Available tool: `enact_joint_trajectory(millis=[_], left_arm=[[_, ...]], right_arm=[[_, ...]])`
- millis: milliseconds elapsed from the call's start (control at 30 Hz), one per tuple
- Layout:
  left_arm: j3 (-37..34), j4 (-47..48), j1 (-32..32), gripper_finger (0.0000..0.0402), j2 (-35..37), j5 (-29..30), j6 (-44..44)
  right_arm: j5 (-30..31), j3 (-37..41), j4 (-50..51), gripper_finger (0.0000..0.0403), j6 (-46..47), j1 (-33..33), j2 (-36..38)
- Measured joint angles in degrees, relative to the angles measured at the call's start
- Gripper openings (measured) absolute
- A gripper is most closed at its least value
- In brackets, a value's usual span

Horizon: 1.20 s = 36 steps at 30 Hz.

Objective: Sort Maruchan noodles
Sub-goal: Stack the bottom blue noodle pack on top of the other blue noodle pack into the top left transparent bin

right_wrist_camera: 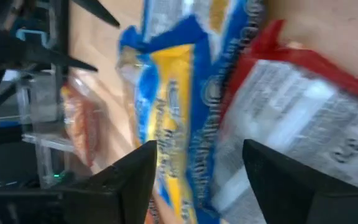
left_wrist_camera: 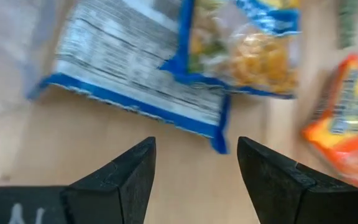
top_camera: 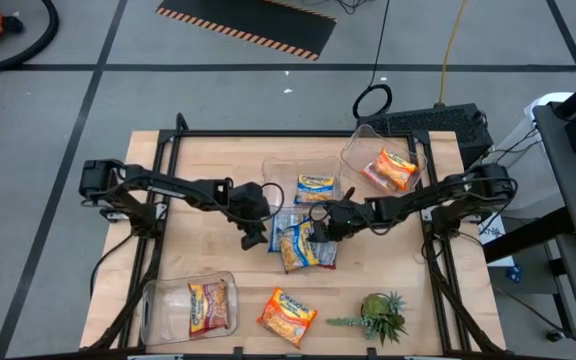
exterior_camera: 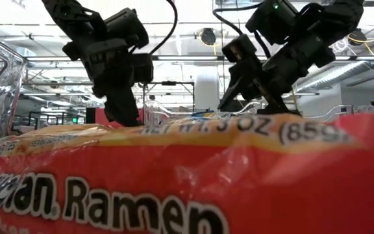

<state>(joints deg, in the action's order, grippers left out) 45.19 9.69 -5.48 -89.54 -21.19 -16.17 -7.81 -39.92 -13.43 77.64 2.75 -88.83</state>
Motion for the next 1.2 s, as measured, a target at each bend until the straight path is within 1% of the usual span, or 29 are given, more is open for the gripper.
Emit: enact_joint_trajectory(millis=[100, 167, 300, 467, 633, 900, 967, 1067, 1200], left_arm=[[0.0, -0.79, 0.46, 0.023, -1.48, 4.52, 2.41], [-0.07, -1.46, 0.72, 0.023, -1.87, 6.42, 4.1], [-0.07, -4.0, 0.79, 0.023, -1.99, 7.21, 7.02], [-0.02, -4.54, 0.74, 0.023, -1.99, 7.76, 8.87], [-0.02, -4.79, 0.76, 0.023, -1.99, 8.53, 8.19], [-0.02, -4.97, 0.76, 0.023, -1.99, 8.8, 7.02], [-0.02, -5.01, 0.76, 0.023, -1.99, 8.8, 6.83], [-0.02, -4.95, 0.76, 0.023, -1.82, 8.76, 4.66], [-0.02, -3.73, 0.39, 0.023, 0.13, 8.68, 0.38]], right_arm=[[-0.49, 0.05, -1.83, 0.0237, -0.35, -0.18, -1.19], [-2.59, 0.07, -4.27, 0.0236, -0.55, -0.2, -2.67], [-5.85, 0.05, -12.89, 0.0228, 0.44, -0.14, -7.32], [-5.97, 0.02, -18.86, 0.0214, 1.83, -0.23, -10.6], [-7.53, 0.02, -21.26, 0.0182, 0.28, -1.13, -11.72], [-7.28, 0.11, -22.25, 0.0091, -1.69, -1.54, -12.05], [-7.25, 0.11, -23.47, 0.0075, -1.83, -1.56, -12.04], [-7.26, 0.11, -24.91, 0.007, -1.83, -1.56, -12.02], [-8.04, 0.11, -26.51, 0.0076, -1.83, -1.57, -11.92]])
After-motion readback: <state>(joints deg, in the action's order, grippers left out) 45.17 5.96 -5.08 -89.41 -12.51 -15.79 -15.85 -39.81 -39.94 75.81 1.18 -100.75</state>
